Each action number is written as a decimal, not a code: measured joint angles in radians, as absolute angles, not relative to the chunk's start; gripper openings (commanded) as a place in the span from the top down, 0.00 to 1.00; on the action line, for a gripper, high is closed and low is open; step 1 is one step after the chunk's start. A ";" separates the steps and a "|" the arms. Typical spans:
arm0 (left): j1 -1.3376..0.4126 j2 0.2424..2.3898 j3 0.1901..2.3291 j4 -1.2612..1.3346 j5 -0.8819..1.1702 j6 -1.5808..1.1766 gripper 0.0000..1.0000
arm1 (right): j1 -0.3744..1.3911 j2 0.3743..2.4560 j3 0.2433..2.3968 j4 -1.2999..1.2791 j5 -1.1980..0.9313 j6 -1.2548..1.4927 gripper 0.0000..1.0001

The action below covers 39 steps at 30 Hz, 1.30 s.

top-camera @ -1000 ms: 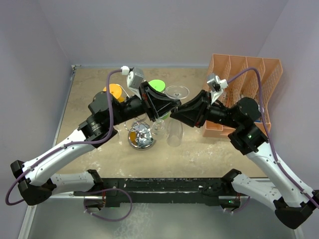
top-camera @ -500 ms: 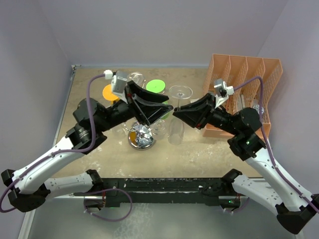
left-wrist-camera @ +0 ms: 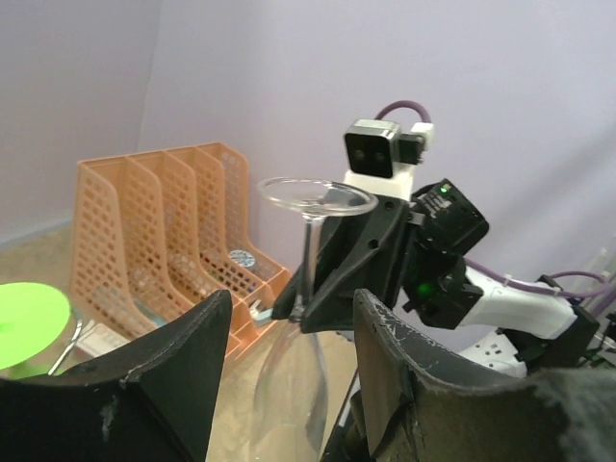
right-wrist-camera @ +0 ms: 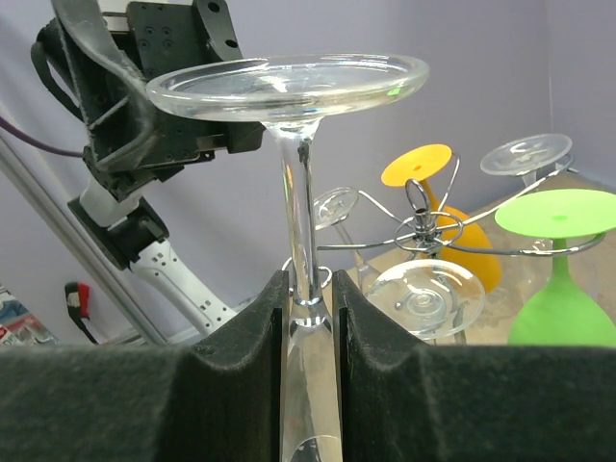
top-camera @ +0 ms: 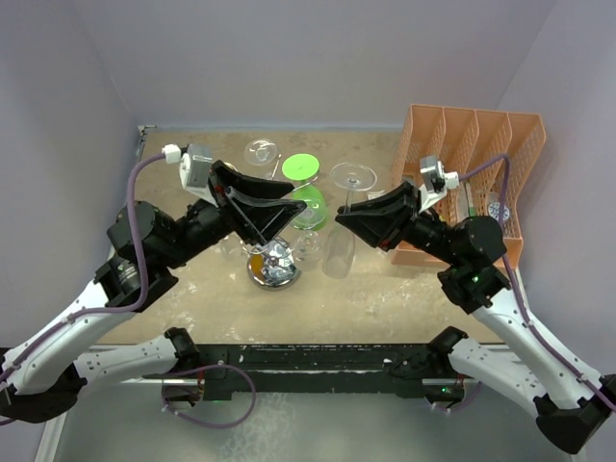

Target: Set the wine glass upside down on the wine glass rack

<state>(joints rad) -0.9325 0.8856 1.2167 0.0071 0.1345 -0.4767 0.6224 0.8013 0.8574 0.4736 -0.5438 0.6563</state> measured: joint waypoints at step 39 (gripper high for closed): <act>-0.933 0.517 1.245 -0.429 -0.789 -0.338 0.49 | 1.178 1.085 0.662 0.746 0.064 0.486 1.00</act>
